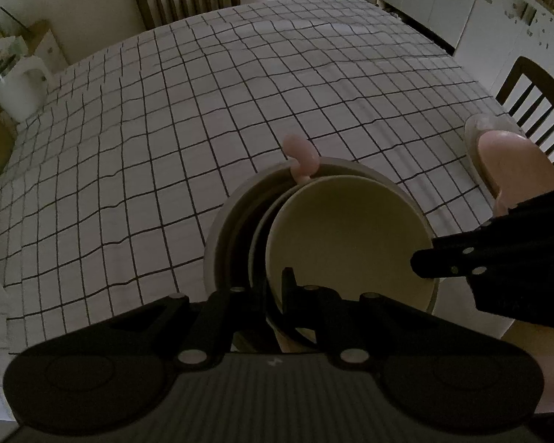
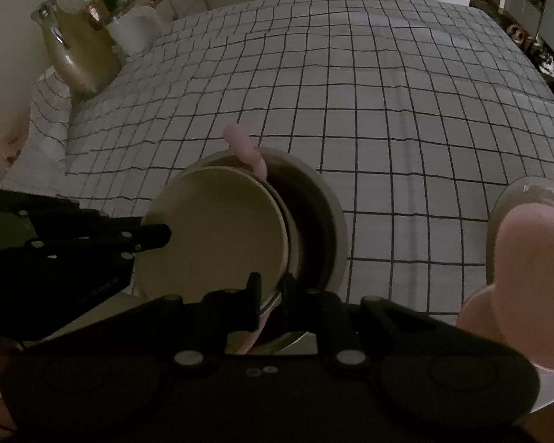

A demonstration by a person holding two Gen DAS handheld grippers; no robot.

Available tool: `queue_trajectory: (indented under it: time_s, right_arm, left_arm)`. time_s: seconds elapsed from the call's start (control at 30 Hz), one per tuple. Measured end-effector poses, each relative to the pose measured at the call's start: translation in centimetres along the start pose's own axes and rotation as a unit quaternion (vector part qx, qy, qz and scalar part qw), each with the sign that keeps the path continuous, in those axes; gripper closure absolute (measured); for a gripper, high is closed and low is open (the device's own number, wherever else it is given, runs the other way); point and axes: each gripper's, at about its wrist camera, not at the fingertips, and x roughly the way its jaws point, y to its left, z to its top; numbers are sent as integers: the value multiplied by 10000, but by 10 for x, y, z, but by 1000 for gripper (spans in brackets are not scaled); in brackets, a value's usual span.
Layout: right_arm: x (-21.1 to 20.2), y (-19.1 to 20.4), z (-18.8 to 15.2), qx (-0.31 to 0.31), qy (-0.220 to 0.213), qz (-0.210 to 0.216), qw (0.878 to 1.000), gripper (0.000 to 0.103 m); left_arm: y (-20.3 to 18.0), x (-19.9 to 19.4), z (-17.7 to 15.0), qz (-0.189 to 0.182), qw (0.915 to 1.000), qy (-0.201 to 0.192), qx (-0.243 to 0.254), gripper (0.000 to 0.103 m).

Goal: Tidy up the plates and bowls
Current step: 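Lower the cream bowl into the steel bowl with both grippers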

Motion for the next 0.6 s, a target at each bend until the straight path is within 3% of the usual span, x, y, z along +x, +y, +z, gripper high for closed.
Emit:
queue_trajectory:
  time_s: [0.37,0.53,0.6]
  right_arm:
    - [-24,-8,-2,29,-278,291,9992,83]
    - [-30,-21,-4,101,-353,201,9991,79]
    - [-31,-26,-5,150,-364,189,9990,76]
  left_arm:
    - [10,-21,-3,-156,9993,-292,-151,89]
    - [22,-33,-5,-196,9981,-522,-271,58]
    - [25,-37,-6,-153,9977,-607,-264,55]
